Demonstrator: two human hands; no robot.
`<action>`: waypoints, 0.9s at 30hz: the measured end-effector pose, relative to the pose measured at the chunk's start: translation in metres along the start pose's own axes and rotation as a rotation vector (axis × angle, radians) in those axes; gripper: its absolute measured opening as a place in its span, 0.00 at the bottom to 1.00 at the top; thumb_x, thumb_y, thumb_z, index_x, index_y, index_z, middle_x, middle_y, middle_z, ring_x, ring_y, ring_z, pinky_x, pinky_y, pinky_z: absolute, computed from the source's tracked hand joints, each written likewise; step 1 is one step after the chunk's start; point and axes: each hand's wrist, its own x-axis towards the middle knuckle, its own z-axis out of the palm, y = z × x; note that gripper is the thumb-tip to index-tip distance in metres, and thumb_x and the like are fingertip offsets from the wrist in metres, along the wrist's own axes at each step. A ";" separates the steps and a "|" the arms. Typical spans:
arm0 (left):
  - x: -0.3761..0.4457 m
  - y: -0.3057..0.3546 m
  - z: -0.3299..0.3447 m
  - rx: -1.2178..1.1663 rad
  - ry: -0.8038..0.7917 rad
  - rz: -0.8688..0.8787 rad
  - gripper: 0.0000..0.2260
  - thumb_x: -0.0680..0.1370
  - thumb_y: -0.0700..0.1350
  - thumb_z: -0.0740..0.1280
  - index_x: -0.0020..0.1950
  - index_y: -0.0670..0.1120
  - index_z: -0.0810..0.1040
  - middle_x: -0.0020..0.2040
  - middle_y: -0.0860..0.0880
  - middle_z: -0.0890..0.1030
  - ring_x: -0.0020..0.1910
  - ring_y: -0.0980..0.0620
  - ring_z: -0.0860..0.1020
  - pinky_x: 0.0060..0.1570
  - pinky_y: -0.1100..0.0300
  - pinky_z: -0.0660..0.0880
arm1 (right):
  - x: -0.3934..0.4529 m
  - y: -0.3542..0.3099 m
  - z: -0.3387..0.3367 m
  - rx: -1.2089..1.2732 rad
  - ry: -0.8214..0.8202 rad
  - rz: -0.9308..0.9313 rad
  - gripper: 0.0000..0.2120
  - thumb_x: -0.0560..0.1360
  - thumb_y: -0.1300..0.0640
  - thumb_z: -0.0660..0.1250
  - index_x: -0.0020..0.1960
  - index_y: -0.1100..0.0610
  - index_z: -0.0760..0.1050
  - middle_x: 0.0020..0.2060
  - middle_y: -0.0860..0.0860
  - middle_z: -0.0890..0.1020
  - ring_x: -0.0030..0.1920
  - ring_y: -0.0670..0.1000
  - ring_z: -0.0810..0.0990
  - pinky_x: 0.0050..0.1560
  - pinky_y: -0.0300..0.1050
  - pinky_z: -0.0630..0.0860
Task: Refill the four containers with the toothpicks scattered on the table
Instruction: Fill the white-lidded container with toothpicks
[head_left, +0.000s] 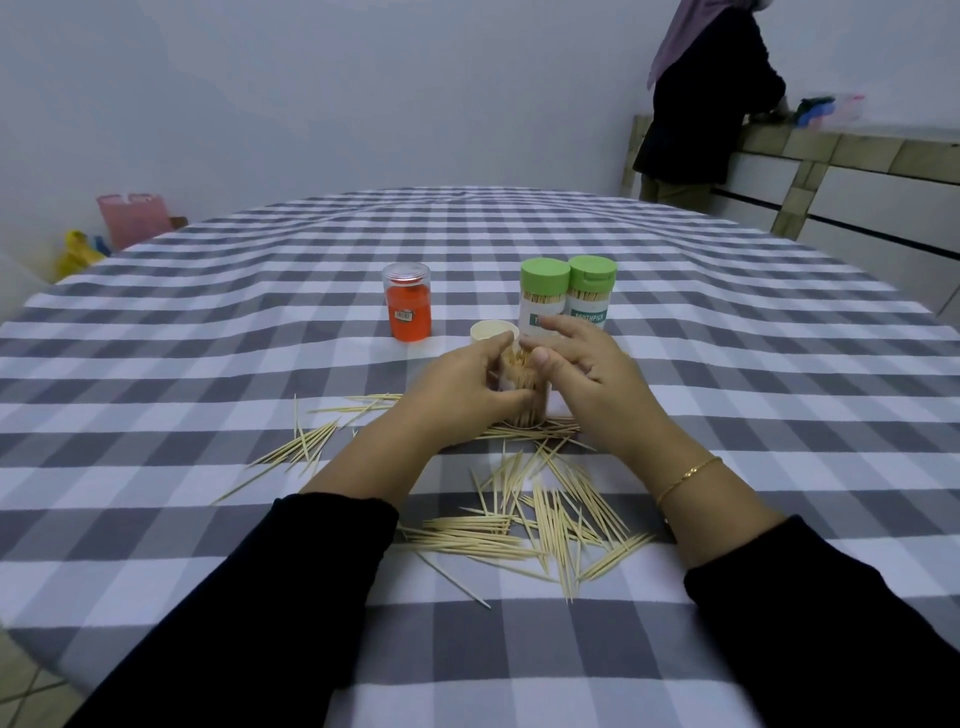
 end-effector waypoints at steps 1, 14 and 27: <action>0.001 -0.001 0.000 -0.005 0.002 0.001 0.36 0.73 0.55 0.72 0.77 0.52 0.60 0.68 0.48 0.75 0.64 0.50 0.75 0.62 0.50 0.74 | 0.000 0.000 -0.002 0.043 -0.005 0.022 0.21 0.77 0.48 0.53 0.65 0.51 0.75 0.68 0.47 0.70 0.69 0.46 0.63 0.72 0.54 0.58; 0.003 -0.002 0.001 -0.014 0.005 0.030 0.36 0.73 0.54 0.73 0.77 0.51 0.61 0.66 0.48 0.76 0.62 0.51 0.76 0.61 0.50 0.75 | 0.000 -0.002 -0.004 0.098 -0.106 0.117 0.24 0.76 0.43 0.50 0.61 0.51 0.77 0.66 0.45 0.70 0.68 0.43 0.63 0.71 0.47 0.57; 0.001 -0.001 -0.001 -0.094 0.011 0.081 0.28 0.71 0.50 0.75 0.70 0.54 0.71 0.56 0.53 0.81 0.54 0.55 0.79 0.56 0.51 0.78 | 0.002 -0.003 0.000 0.107 0.094 0.081 0.18 0.76 0.42 0.51 0.45 0.43 0.79 0.50 0.38 0.76 0.60 0.47 0.72 0.64 0.58 0.66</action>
